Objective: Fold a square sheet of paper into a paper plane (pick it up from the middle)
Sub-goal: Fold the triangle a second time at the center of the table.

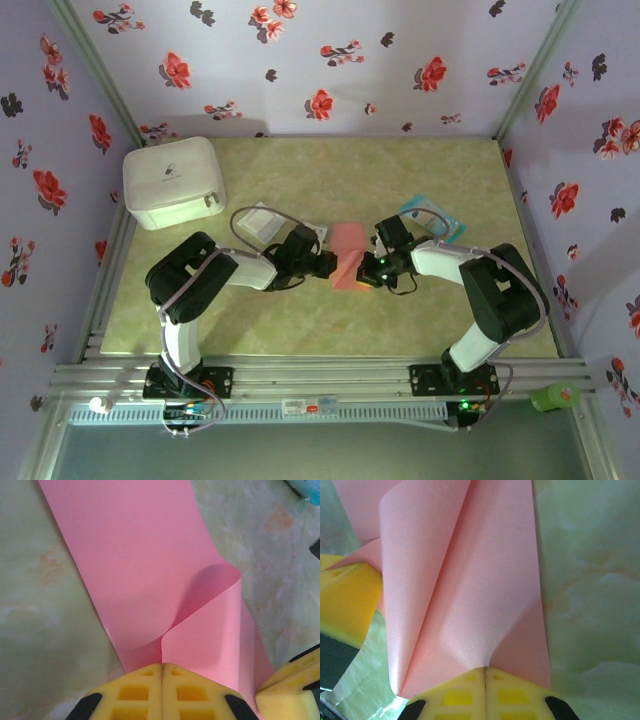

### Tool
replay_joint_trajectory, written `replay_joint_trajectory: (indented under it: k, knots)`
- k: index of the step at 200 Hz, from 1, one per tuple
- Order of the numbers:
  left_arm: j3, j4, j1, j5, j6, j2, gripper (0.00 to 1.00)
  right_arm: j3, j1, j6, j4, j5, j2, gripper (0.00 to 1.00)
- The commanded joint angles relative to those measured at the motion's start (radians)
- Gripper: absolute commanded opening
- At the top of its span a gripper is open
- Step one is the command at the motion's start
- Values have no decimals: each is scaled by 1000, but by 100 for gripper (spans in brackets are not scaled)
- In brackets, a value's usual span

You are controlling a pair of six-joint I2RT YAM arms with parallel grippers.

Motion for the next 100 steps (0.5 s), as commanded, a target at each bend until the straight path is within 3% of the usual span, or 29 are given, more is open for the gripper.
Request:
replay_joint_trajectory:
  k: [1, 100]
  knots:
    - [8, 24, 8, 21, 23, 28, 3, -22, 3, -17, -76, 41, 0, 0]
    - [-7, 52, 8, 25, 21, 16, 3, -15, 3, -23, -92, 58, -3, 0]
